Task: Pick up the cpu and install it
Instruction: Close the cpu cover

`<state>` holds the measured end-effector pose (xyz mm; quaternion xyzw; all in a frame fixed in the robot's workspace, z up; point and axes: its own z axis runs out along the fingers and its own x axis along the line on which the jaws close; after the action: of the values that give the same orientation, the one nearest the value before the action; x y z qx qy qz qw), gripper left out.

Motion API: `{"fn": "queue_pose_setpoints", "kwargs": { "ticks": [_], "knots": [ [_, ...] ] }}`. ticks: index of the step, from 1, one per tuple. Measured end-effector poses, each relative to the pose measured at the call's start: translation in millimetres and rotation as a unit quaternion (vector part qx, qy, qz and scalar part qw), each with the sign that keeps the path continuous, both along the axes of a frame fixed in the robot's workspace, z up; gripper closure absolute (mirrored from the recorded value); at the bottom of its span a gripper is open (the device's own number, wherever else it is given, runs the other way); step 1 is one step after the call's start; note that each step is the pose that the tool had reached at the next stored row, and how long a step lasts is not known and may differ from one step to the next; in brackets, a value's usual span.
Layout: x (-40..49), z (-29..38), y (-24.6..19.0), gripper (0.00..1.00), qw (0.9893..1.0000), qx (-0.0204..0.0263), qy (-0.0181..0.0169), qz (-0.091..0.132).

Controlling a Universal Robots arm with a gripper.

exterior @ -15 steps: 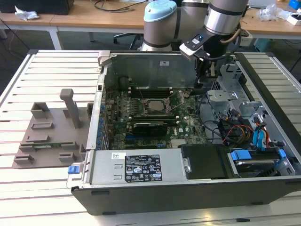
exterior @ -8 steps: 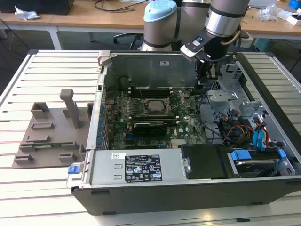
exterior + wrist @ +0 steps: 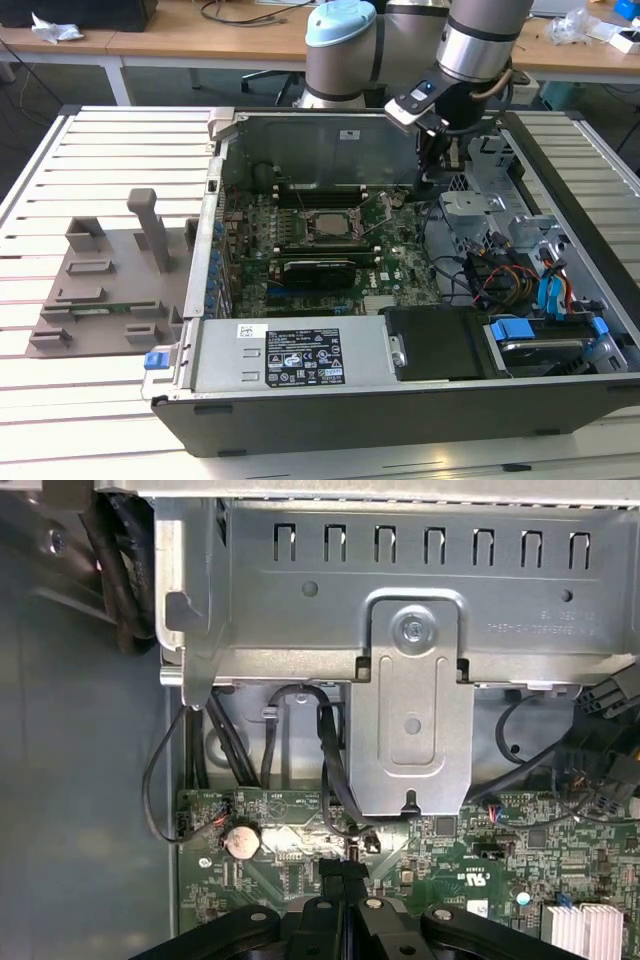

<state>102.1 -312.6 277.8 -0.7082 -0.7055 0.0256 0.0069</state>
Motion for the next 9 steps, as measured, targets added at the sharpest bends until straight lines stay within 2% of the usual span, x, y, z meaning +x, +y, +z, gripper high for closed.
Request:
{"fn": "queue_pose_setpoints", "kwargs": {
  "ticks": [6,9],
  "knots": [
    [3.8,-12.9,1.5,0.89,1.0,0.0,0.0001,0.0],
    [1.2,-15.4,2.1,0.89,1.0,0.0,0.0001,0.0]
  ]
}}
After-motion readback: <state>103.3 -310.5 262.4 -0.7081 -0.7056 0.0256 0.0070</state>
